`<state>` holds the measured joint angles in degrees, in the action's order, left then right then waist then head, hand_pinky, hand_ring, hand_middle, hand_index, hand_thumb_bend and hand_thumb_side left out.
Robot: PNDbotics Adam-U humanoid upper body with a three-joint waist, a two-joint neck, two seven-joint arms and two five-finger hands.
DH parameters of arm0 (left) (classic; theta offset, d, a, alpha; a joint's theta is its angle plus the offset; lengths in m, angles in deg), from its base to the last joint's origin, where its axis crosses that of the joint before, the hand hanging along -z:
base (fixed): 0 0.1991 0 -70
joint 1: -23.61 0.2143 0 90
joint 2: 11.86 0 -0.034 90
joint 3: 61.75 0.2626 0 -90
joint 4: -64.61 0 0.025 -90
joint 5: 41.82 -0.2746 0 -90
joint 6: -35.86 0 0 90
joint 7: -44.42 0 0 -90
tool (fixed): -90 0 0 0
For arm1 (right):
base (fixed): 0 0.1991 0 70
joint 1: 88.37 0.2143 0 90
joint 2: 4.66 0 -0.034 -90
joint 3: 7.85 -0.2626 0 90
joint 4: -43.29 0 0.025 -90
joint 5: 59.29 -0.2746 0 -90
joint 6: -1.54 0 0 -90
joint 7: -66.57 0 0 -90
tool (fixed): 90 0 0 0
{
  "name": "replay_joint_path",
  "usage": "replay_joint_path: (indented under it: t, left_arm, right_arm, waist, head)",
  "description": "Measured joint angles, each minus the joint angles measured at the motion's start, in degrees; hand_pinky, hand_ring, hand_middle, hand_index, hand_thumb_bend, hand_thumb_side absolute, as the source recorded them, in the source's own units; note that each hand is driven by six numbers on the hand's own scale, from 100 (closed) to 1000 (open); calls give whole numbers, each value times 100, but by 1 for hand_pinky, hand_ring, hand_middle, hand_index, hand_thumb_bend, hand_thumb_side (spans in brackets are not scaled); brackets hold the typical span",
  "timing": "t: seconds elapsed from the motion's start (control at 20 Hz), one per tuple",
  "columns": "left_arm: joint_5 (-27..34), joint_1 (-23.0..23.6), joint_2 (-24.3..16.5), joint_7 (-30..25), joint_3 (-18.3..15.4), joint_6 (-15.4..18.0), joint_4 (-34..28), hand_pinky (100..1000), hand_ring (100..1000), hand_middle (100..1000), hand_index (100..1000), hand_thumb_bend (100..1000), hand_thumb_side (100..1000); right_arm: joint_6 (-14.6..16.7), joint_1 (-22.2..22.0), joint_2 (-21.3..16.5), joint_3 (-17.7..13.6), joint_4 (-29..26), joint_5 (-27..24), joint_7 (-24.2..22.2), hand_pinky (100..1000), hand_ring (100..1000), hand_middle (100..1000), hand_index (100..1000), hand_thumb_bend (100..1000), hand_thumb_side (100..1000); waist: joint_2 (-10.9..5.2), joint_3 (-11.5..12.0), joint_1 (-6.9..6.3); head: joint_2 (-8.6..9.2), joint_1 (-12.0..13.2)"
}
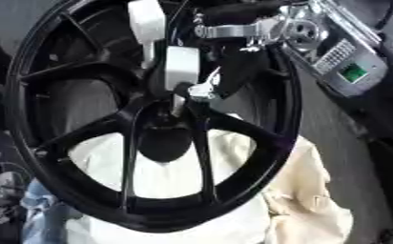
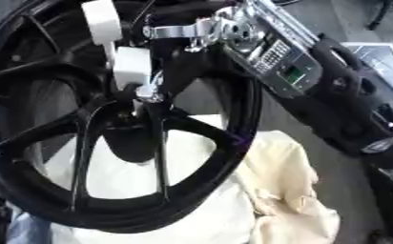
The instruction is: Pull the pin out of the wheel hub.
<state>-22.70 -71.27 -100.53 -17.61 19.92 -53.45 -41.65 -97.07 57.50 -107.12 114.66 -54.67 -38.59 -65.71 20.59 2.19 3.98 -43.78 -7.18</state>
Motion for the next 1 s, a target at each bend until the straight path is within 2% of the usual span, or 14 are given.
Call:
replay_joint_path:
  t: [0.25, 0.45, 0.6, 0.75, 1.0]
  left_arm:
    - [-2, 7, 1, -10, 0, -8, 1, 696, 724, 686, 700, 235, 821]
    - [-2, 31, 4, -9, -2, -9, 5, 697, 725, 687, 700, 232, 825]
    - [-2, 34, 4, -7, -10, -11, 35, 697, 725, 688, 701, 229, 827]
    - [-2, 35, 4, -6, -28, -11, 37, 697, 725, 688, 700, 226, 827]
    - [-4, 34, 4, -6, -31, -11, 38, 698, 726, 688, 699, 222, 831]
  right_arm:
    - [-269, -24, -1, -17, -67, -272, 171, 844, 708, 456, 673, 100, 503]
    - [-480, -44, -1, -37, -121, -487, 298, 814, 639, 421, 626, 100, 346]
    - [-629, -44, -7, -38, -161, -674, 362, 805, 613, 402, 597, 100, 321]
    - [-733, 9, -17, -132, -344, -899, 384, 796, 589, 382, 569, 100, 230]
    - [-865, 57, -167, -270, -560, -1141, 357, 795, 572, 357, 545, 100, 185]
  waist:
    - [9, -15, -28]
    - [30, -14, -30]
    - [38, -14, -31]
    - [39, -29, -33]
    - [38, -21, -39]
  head:
    - [0, -2]
    - [1, -7]
    - [1, -25]
    - [1, -28]
    - [1, -27]
